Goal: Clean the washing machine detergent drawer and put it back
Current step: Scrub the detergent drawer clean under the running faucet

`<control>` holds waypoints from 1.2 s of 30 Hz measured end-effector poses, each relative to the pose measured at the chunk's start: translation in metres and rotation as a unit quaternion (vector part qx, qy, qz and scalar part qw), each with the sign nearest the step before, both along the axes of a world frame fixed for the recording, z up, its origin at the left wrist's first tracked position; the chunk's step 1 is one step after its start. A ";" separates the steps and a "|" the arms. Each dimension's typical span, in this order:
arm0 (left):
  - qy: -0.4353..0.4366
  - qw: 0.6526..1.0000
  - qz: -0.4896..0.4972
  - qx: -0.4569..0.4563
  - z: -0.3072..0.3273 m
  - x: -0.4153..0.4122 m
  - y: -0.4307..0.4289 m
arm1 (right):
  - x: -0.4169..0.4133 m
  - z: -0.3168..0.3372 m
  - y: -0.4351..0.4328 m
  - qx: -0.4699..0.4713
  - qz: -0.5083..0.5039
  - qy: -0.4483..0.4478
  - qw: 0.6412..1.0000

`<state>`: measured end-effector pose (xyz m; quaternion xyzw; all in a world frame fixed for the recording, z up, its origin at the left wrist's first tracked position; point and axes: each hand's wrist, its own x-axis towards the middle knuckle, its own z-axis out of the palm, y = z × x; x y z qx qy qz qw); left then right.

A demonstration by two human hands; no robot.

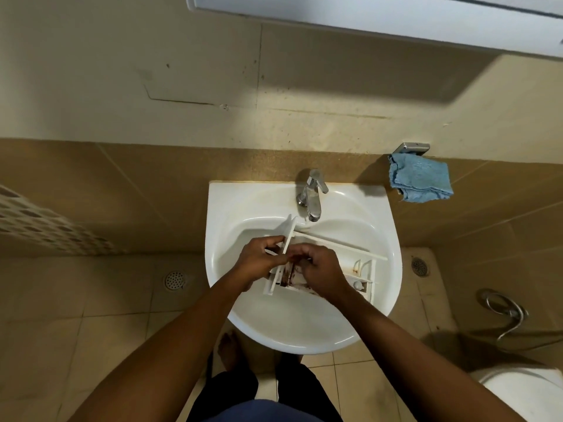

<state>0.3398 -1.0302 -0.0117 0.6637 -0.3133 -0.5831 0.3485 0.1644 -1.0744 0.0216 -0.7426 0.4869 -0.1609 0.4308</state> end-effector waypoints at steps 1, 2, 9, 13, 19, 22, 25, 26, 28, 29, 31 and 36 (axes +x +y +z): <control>0.000 1.000 -0.003 0.001 0.000 0.000 0.001 | -0.003 0.002 0.008 -0.027 0.038 0.004 0.999; -0.004 1.000 -0.008 0.000 -0.001 0.000 0.002 | -0.009 0.003 0.015 -0.043 0.071 0.007 0.997; -0.003 1.000 0.013 -0.001 -0.003 0.000 0.004 | -0.019 -0.003 0.004 -0.054 0.064 0.017 0.996; -0.014 1.000 0.007 -0.009 -0.004 0.005 0.003 | -0.026 -0.005 0.034 -0.093 0.169 0.071 0.979; -0.015 1.000 0.004 -0.004 -0.004 0.002 0.004 | -0.036 -0.008 0.019 -0.122 0.200 0.085 0.968; 0.000 1.000 0.017 -0.001 -0.007 0.000 0.001 | -0.026 -0.014 0.003 -0.146 0.170 0.122 0.967; 0.005 1.000 0.030 -0.001 -0.010 0.003 0.002 | -0.031 -0.006 0.022 -0.185 0.200 0.106 0.956; 0.000 0.999 0.032 -0.002 -0.011 0.004 0.003 | -0.034 -0.004 0.025 -0.192 0.217 0.086 0.953; -0.004 0.999 0.045 -0.001 -0.014 0.005 0.006 | -0.035 -0.003 0.020 -0.179 0.214 0.053 0.959; -0.001 0.999 0.054 0.000 -0.015 0.004 0.006 | -0.031 -0.004 0.012 -0.145 0.167 0.025 0.975; 0.010 0.998 0.067 0.000 -0.017 0.003 0.005 | -0.016 -0.005 -0.014 -0.005 -0.033 -0.064 0.997; 0.016 0.997 0.078 -0.002 -0.019 0.000 0.006 | 0.017 0.008 -0.081 0.335 -0.342 -0.249 0.842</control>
